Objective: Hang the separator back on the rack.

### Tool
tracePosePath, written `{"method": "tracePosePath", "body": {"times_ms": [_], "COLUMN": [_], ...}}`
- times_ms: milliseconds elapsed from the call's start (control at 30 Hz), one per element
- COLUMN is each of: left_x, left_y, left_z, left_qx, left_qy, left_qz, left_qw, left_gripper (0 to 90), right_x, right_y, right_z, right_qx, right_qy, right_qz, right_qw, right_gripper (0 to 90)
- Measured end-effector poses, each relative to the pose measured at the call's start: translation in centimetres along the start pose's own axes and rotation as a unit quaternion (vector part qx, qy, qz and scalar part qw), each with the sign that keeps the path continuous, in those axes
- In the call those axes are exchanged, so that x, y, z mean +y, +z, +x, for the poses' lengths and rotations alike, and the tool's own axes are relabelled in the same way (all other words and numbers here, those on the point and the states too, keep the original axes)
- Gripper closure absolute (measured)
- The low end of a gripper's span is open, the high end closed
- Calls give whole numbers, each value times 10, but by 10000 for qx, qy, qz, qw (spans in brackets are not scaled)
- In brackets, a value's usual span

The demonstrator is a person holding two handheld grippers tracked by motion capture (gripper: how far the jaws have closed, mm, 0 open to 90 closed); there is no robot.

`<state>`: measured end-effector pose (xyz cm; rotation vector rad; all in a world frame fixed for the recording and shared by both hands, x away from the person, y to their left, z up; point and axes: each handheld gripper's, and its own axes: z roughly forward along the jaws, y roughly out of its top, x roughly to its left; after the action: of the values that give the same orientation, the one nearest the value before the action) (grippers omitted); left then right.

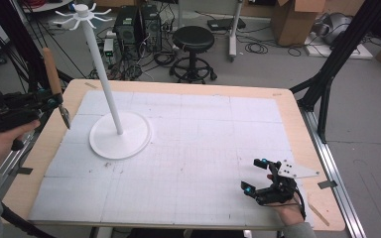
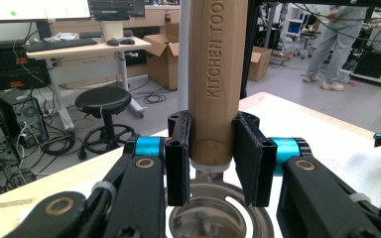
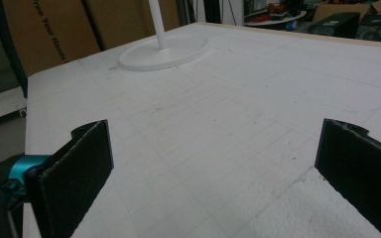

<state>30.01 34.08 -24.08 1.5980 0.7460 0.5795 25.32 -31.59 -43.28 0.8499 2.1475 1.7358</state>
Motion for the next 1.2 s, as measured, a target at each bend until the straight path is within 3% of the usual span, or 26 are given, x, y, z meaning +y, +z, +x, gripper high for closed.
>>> {"method": "tracePosePath", "body": {"times_ms": [167, 333, 567, 867, 1200], "left_x": [6, 15, 26, 29, 39], "left_y": [1, 1, 4, 10, 4], "left_z": [1, 1, 7, 8, 11], "left_qx": [7, 6, 32, 8, 81], "left_qy": [16, 132, 109, 77, 28], "left_qz": [55, 261, 340, 367, 246], "left_qw": [10000, 9996, 9994, 9993, 9997], "left_gripper": [684, 685, 684, 684, 685], "right_x": [0, -1, 1, 1, 3], "right_y": [0, -2, -4, -2, 2], "right_z": [0, -1, -1, -4, -3], "right_qx": [-8, -8, -52, 17, 119], "right_qy": [-6, 31, 29, 44, 43], "right_qz": [8, -11, -58, -74, -96], "right_qw": [10000, 10000, 10000, 10000, 9999], "right_gripper": [7, 7, 7, 7, 7]}}
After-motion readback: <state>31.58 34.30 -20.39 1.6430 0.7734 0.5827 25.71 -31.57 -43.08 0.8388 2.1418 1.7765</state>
